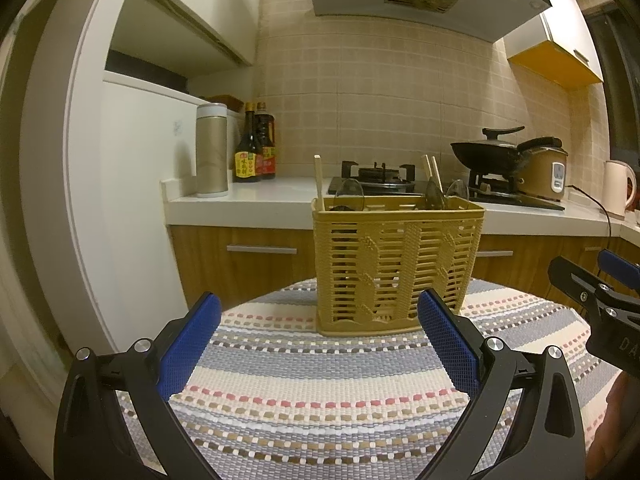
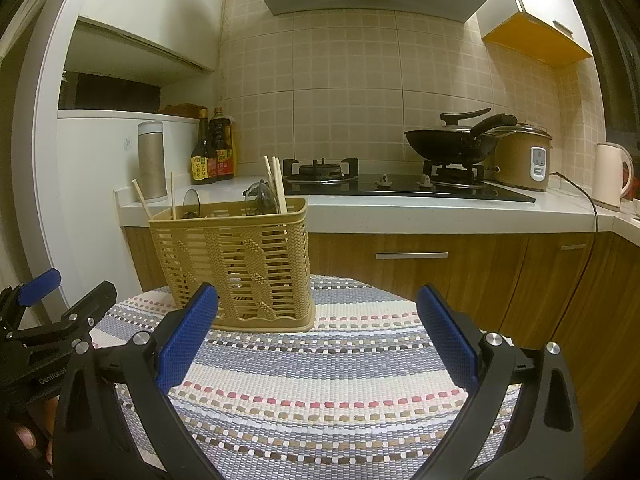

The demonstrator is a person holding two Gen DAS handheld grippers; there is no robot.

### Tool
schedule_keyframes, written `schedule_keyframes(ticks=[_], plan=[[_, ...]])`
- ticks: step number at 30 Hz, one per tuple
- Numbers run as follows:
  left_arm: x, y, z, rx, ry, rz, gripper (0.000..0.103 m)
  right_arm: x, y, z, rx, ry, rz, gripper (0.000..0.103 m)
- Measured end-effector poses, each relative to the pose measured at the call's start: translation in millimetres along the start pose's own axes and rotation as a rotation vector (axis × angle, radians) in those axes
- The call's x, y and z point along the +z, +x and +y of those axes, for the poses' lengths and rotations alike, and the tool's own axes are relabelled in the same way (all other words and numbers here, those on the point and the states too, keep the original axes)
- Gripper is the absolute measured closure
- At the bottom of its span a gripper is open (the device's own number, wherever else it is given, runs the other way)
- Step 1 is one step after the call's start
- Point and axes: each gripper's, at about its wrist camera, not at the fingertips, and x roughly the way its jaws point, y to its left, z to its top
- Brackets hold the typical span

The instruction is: Organize utensils

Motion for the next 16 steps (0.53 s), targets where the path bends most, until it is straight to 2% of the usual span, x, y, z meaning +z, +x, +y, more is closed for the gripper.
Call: schedule_keyframes(ticks=[5,12,16], plan=[[1,-4,4,0.009,-0.003,-0.039,0.008,0,1,0,0.0,-0.001,0.001,0.008],[2,4,12,-0.013,-0.059,0.025,0.007,0,1,0,0.0,0.001,0.002,0.008],[2,3,14,-0.011,-0.069,0.02,0.007,0,2,0,0.002,0.002,0.005,0.008]])
